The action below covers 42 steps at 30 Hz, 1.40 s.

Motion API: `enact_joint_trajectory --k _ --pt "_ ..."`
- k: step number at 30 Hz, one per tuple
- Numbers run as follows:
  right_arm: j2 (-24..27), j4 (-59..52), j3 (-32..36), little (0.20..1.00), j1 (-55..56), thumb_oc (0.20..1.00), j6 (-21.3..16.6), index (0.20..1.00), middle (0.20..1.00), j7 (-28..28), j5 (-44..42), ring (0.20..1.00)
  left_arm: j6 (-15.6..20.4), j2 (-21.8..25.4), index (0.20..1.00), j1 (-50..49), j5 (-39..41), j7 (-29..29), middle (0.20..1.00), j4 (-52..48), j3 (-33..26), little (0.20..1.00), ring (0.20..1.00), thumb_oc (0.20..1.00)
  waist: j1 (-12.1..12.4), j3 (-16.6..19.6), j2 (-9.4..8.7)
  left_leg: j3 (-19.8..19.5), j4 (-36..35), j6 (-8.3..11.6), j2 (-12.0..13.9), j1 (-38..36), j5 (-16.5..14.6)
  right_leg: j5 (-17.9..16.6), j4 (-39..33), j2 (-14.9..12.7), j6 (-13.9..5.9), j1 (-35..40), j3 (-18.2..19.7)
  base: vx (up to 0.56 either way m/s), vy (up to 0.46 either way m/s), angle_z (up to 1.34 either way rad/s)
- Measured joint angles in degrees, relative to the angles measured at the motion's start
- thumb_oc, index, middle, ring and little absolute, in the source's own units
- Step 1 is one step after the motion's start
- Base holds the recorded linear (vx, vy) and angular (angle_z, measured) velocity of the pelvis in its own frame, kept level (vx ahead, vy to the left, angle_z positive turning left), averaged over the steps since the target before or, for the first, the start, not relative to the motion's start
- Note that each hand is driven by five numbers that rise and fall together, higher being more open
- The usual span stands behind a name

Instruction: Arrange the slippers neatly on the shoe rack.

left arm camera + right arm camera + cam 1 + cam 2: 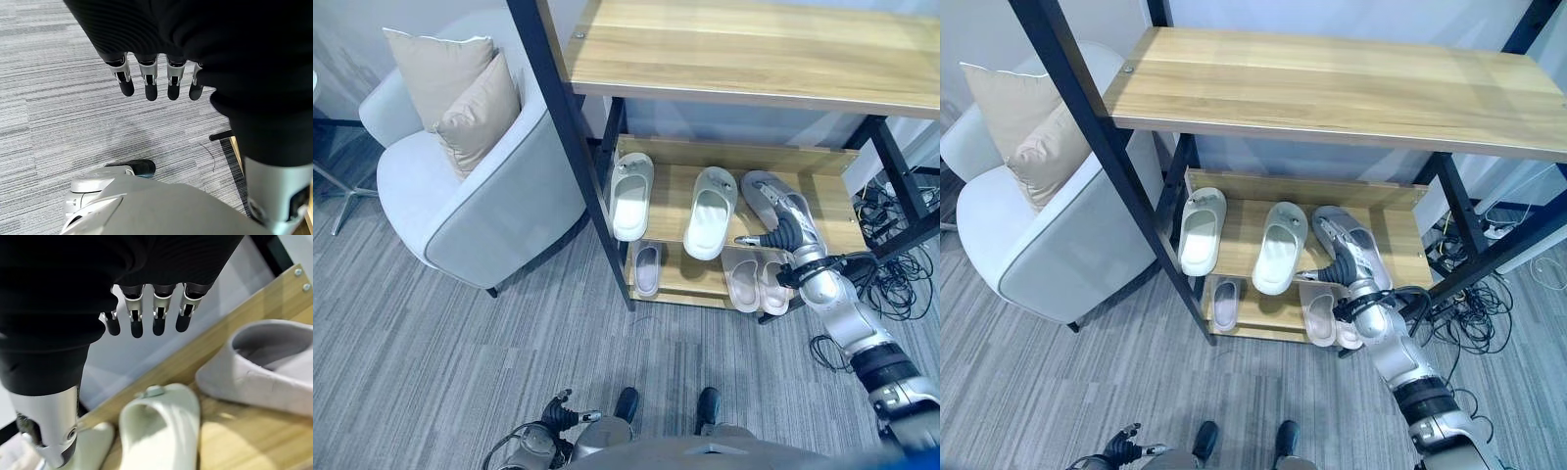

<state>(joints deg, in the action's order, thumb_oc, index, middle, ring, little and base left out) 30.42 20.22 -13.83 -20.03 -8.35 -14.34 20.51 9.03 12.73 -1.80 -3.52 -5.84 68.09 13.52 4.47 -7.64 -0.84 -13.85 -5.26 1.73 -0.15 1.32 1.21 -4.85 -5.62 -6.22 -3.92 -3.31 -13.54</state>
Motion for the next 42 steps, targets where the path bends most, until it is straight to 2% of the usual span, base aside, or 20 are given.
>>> enact_joint_trajectory --k 2,4,7,14,18,23,26,29,30,33,34,35,37,42 --pt "-0.3 0.2 0.0 1.0 -0.5 1.0 0.1 1.0 1.0 -1.2 0.0 1.0 0.3 -0.1 1.0 0.1 0.0 -0.7 1.0 0.0 0.1 1.0 1.0 1.0 0.1 -0.2 0.25 -0.4 0.0 0.0 0.0 0.5 0.1 0.0 0.0 0.0 0.0 -0.3 -0.4 0.02 -0.003 0.13" --pt "1.8 2.1 -0.2 1.0 -2.1 1.0 1.2 1.0 1.0 -3.5 1.2 1.0 0.4 0.0 1.0 0.4 -0.1 -0.9 1.0 -0.9 1.5 1.0 1.0 1.0 0.9 -0.8 0.78 -0.9 0.1 0.0 -0.1 1.0 0.1 0.2 0.0 -0.1 -0.14 -0.5 -1.3 0.02 0.006 0.13" --pt "1.4 3.5 -0.2 1.0 -6.0 1.0 1.3 1.0 1.0 -5.8 1.1 1.0 0.8 0.6 1.0 0.7 -0.3 -1.6 1.0 -2.8 2.2 1.0 1.0 1.0 1.4 -1.2 1.49 -1.1 0.3 0.24 -0.2 2.9 0.3 0.1 0.0 -0.2 -0.07 -2.2 -1.4 0.0 0.001 0.03" --pt "1.0 8.1 -0.5 1.0 -8.6 1.0 2.5 1.0 1.0 -6.3 0.2 1.0 1.3 0.6 1.0 0.9 0.2 -1.8 1.0 -2.6 2.3 1.0 1.0 1.0 2.8 -1.9 2.08 -2.2 0.3 0.31 -0.4 3.9 0.5 0.2 0.2 -0.3 -0.09 -2.7 -2.2 0.01 0.009 0.08" --pt "0.9 9.1 -1.2 1.0 -9.7 1.0 3.0 1.0 1.0 -6.3 -0.2 1.0 1.5 0.6 1.0 1.2 0.6 -2.1 1.0 -2.6 2.3 1.0 1.0 1.0 2.7 -2.7 1.34 -2.5 0.4 0.27 -0.7 5.0 0.6 0.2 0.2 -0.6 -0.14 -3.6 -2.7 0.01 0.013 0.04" --pt "2.9 14.7 -3.7 1.0 -19.0 1.0 3.7 1.0 1.0 -7.1 -0.1 1.0 1.7 1.0 1.0 4.3 1.3 -2.2 1.0 -2.5 4.4 1.0 1.0 1.0 3.1 -4.5 0.31 -2.8 1.5 0.26 -1.3 9.5 0.9 -0.4 0.3 -1.0 0.04 -7.3 -3.1 -0.02 0.034 0.07" --pt "2.9 19.7 -5.0 1.0 -22.2 1.0 4.4 1.0 1.0 -7.7 -0.7 1.0 2.0 1.0 1.0 5.4 2.5 -3.3 1.0 -2.6 4.9 1.0 1.0 1.0 4.5 -4.8 -0.22 -3.1 1.5 0.27 -1.3 9.7 0.9 -0.4 0.3 -1.0 0.04 -7.3 -3.5 0.0 0.017 0.04" --pt "2.8 22.6 -5.0 1.0 -23.2 1.0 4.4 1.0 1.0 -8.4 -1.6 1.0 2.0 1.1 1.0 5.4 2.7 -3.3 1.0 -2.6 5.0 1.0 1.0 1.0 4.9 -5.0 -0.56 -3.5 1.5 0.31 -1.4 9.9 1.0 -0.3 0.3 -1.1 0.03 -7.3 -4.2 0.0 0.02 0.08" --pt "2.8 24.0 -4.9 1.0 -23.4 1.0 4.7 1.0 1.0 -8.4 -2.3 1.0 2.0 1.4 1.0 5.5 2.9 -3.3 1.0 -2.7 5.0 1.0 1.0 1.0 5.0 -5.5 -1.36 -3.9 1.6 0.43 -1.3 10.1 1.1 -0.3 0.3 -1.0 0.03 -7.3 -4.5 0.0 0.0 0.13" --pt "2.7 24.7 -4.9 1.0 -23.4 1.0 4.9 1.0 1.0 -8.5 -3.6 1.0 2.4 1.8 1.0 5.5 4.5 -3.4 1.0 -3.0 4.9 1.0 1.0 1.0 5.4 -6.0 -2.28 -4.3 2.2 0.43 -1.5 11.0 1.1 -0.4 0.3 -1.1 0.06 -7.7 -4.6 -0.01 -0.005 0.1" --pt "2.8 24.9 -4.8 0.533 -23.5 0.533 4.8 0.533 0.533 -8.7 -4.6 0.533 2.6 1.9 1.0 5.5 5.3 -3.4 1.0 -3.5 4.6 1.0 1.0 1.0 5.5 -6.1 -2.59 -4.6 2.5 0.43 -1.5 11.6 1.1 -0.4 0.3 -1.0 0.12 -8.0 -4.8 -0.01 -0.006 0.06" --pt "2.8 25.5 -5.5 0.511 -24.0 0.511 4.8 0.511 0.511 -8.7 -4.6 0.511 2.6 1.9 1.0 5.5 5.4 -3.4 1.0 -3.8 4.9 1.0 1.0 1.0 5.5 -6.1 -2.71 -4.6 2.6 0.43 -1.6 11.6 1.1 -0.4 0.3 -1.0 0.15 -8.0 -4.8 -0.02 -0.009 0.05" --pt "2.9 26.3 -5.9 0.2 -25.2 0.2 4.9 0.2 0.2 -9.3 -4.6 0.2 2.6 2.0 1.0 5.5 5.4 -3.4 1.0 -3.8 5.0 1.0 1.0 1.0 5.6 -6.1 -2.79 -4.6 2.7 0.43 -1.6 11.7 1.1 -0.5 0.3 -1.0 0.18 -8.0 -4.8 0.0 0.0 0.0" --pt "2.9 26.8 -6.8 0.2 -25.7 0.2 4.9 0.2 0.2 -9.8 -4.5 0.2 2.6 2.4 1.0 5.5 6.9 -3.4 1.0 -3.8 6.3 1.0 1.0 1.0 5.6 -6.1 -3.01 -4.6 2.7 0.44 -1.6 11.7 1.1 -0.5 0.3 -1.0 0.18 -8.0 -4.8 0.0 0.0 0.0"
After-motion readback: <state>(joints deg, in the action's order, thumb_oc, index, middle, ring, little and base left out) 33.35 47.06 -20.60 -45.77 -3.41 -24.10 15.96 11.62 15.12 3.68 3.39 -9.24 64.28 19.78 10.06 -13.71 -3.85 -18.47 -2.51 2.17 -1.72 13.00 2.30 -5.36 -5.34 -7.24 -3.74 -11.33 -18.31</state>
